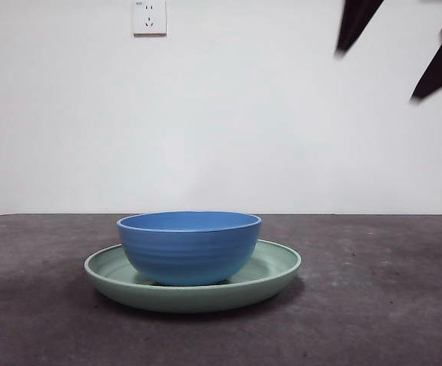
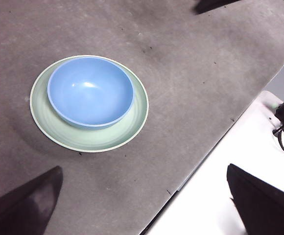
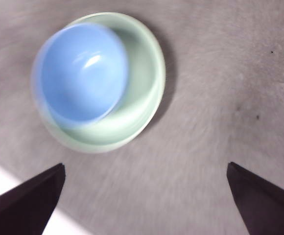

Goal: Pick up the blue bowl, put it on the green plate, put it on desk

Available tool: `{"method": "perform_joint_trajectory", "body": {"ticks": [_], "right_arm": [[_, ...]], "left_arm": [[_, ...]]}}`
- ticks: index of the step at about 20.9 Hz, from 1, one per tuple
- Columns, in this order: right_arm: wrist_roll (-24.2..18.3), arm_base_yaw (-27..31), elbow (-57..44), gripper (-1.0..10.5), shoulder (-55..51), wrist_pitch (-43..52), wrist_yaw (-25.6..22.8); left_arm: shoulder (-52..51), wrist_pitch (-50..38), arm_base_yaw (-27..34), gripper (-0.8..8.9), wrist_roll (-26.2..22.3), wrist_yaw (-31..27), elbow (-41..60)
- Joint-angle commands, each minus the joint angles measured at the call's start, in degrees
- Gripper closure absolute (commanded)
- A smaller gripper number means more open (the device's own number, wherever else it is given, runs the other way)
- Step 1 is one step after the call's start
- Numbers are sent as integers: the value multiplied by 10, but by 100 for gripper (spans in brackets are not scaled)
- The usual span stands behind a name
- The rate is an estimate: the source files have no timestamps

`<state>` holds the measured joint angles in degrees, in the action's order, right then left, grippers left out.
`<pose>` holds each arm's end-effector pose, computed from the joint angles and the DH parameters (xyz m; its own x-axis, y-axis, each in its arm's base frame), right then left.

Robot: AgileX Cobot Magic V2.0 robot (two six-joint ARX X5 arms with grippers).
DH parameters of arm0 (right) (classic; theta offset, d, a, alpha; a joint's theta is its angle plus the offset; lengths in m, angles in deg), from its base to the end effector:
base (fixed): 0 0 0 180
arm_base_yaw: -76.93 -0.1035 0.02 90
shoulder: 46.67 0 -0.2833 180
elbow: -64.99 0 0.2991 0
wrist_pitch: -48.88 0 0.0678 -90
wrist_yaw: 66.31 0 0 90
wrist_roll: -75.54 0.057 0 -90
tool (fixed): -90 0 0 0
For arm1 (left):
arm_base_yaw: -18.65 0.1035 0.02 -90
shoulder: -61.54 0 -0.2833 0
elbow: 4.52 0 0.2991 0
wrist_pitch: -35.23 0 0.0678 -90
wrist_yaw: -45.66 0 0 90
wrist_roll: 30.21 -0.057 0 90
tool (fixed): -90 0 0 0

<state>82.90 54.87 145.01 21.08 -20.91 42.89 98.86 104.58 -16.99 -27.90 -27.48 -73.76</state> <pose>0.2435 0.1189 0.3267 0.3465 0.4953 -0.7967 -0.4139 0.8428 0.3439 0.1088 -0.0984 0.3590 0.4486 -0.6785 -0.5817 0.7243 0.6573 -0.2081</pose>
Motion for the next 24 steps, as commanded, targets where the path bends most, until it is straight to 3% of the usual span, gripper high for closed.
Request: {"method": "perform_joint_trajectory", "body": {"ticks": [1,9,13,18,20,21,23,24], "right_arm": [[-23,-4,9,353,-75,-33,-2],[-38,-4,9,353,-251,-148,-5],[-38,-4,9,353,-286,-155,-34],[-37,-4,9,354,-290,-155,-31],[-37,-4,9,379,-290,-155,-31],[-37,-4,9,472,-290,-157,-27],[-38,-4,9,872,-289,-157,-24],[-38,-4,9,962,-289,-156,-24]], "left_arm": [[1,-7,-2,251,1,3,-5],[1,-7,-2,251,1,3,-5],[1,-7,-2,251,1,3,-5],[1,-7,-2,256,1,3,-5],[1,-6,-2,308,1,3,-5],[1,-6,-2,402,1,3,-5],[1,-4,-2,810,1,3,-5],[1,-5,-2,785,1,3,-5]]}}
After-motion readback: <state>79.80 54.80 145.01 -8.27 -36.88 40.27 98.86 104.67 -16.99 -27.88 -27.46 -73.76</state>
